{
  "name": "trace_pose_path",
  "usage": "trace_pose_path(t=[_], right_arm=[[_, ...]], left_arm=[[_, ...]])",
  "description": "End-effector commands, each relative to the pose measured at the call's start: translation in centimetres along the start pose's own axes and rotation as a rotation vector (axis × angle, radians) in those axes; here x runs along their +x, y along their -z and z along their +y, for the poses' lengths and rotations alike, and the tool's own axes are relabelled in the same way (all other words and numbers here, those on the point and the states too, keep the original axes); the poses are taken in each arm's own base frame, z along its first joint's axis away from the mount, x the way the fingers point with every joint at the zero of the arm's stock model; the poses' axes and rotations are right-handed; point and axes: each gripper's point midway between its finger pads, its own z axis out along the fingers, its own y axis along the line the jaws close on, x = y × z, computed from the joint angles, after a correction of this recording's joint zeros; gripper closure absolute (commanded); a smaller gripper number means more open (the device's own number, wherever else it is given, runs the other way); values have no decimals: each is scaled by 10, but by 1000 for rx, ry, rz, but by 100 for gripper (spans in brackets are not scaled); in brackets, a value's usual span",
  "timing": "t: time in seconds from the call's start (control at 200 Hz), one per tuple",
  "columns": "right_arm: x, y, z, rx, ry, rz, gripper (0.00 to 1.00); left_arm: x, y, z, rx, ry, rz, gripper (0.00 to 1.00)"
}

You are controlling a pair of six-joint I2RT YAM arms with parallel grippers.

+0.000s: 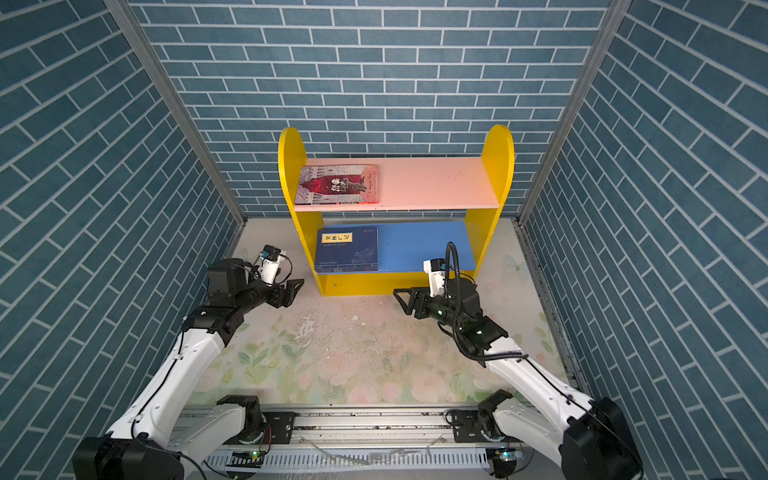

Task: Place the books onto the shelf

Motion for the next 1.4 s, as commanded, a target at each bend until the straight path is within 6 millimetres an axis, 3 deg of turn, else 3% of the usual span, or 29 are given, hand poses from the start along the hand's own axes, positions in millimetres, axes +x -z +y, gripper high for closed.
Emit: trace_pose_path(t=[0.0, 0.135, 0.195, 0.3, 0.445, 0.63, 0.825, 1.05, 1.395], right_arm=[[-1, 27, -43, 250, 145, -49, 5], [-28, 66, -78, 497, 196, -190, 1], [-40, 81, -94, 595, 200, -274, 1], [-54, 103, -109, 680, 213, -429, 1], [-49, 113, -146, 834, 225, -354, 1], [-38, 127, -202, 985, 172, -315, 1], [-35, 151, -236, 1091, 132, -377, 1], [-28, 163, -262, 1133, 125, -443, 1], [-28, 144, -273, 1045, 218, -544, 1]], left_arm=[[9, 10, 7, -13, 95, 7, 2], [16, 16, 29, -84, 151, -30, 0], [31, 13, 38, -103, 185, -34, 0], [40, 12, 62, -133, 275, -103, 0], [54, 5, 87, -159, 368, -134, 0], [61, -12, 92, -128, 325, -190, 0], [61, -23, 97, -112, 293, -283, 0], [76, -34, 98, -114, 255, -350, 0], [74, -39, 99, -98, 234, -438, 0]])
